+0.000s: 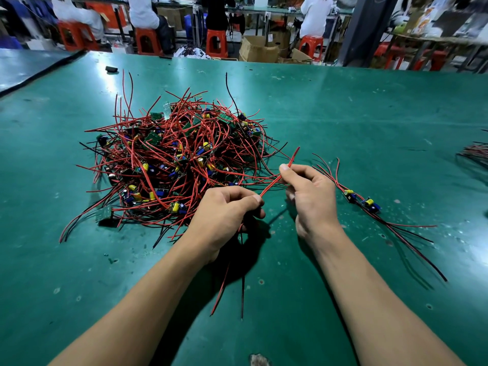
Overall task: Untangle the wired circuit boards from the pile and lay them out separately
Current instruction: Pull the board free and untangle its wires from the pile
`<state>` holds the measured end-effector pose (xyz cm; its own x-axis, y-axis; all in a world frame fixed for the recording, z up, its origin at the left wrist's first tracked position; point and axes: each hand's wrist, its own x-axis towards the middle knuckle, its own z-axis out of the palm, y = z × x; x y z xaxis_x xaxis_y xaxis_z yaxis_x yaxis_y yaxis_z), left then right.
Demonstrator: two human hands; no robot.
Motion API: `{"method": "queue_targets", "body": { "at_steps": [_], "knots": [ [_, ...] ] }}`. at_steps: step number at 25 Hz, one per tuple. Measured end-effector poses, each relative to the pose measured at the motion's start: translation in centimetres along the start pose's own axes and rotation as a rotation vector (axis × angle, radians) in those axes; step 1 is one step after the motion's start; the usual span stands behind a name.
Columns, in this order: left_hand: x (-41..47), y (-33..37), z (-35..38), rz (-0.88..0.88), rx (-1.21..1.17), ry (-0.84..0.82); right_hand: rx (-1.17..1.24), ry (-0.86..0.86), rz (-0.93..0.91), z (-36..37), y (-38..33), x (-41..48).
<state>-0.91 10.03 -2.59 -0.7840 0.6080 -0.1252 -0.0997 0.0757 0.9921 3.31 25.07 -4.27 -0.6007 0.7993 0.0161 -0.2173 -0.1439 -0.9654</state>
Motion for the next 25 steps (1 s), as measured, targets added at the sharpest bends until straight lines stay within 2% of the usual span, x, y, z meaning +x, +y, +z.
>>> {"method": "queue_targets", "body": {
  "at_steps": [5, 11, 19, 25],
  "knots": [
    [-0.2, -0.1, -0.2, 0.019, 0.055, 0.007, 0.217, -0.018, 0.219, -0.5, -1.2, 0.1],
    [-0.3, 0.0, -0.3, 0.018, 0.059, 0.009, 0.604, -0.123, 0.556, -1.1, -2.5, 0.2],
    [-0.2, -0.1, -0.3, 0.0, -0.007, 0.006, 0.607, -0.139, 0.568, -1.5, -3.0, 0.3],
    [-0.2, -0.2, -0.3, 0.007, -0.005, 0.0, 0.68, -0.167, 0.646, -2.1, -3.4, 0.3]
  ]
}}
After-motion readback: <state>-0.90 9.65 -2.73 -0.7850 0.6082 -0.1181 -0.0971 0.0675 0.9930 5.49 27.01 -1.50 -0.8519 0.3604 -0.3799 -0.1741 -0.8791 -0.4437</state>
